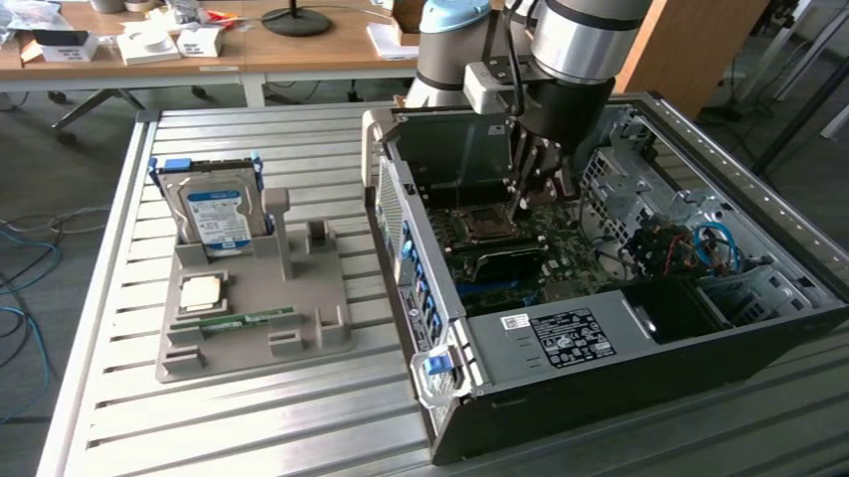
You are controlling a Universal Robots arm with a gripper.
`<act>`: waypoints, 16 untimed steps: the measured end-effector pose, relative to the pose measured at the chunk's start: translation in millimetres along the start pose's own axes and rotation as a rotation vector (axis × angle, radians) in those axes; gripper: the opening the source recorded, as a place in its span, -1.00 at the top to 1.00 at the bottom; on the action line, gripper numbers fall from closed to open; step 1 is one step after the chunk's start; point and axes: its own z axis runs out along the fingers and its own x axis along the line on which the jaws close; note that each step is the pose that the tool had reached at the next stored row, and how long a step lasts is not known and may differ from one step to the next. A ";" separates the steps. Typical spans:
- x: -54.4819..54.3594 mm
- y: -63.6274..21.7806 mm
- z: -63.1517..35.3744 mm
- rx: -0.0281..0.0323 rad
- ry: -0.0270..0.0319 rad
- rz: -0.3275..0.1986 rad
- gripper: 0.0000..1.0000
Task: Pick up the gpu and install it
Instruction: 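Press down on the gpu until it lock into place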
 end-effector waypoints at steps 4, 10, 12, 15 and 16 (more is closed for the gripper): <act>0.1 0.0 3.0 0.0010 0.0000 0.000 0.79; 0.3 0.3 11.7 0.0012 0.0000 0.000 0.79; 0.4 0.9 14.7 0.0013 0.0000 0.000 0.79; 0.5 1.8 19.0 0.0013 -0.0001 0.000 0.79; 0.6 2.2 20.3 0.0013 0.0000 0.000 0.79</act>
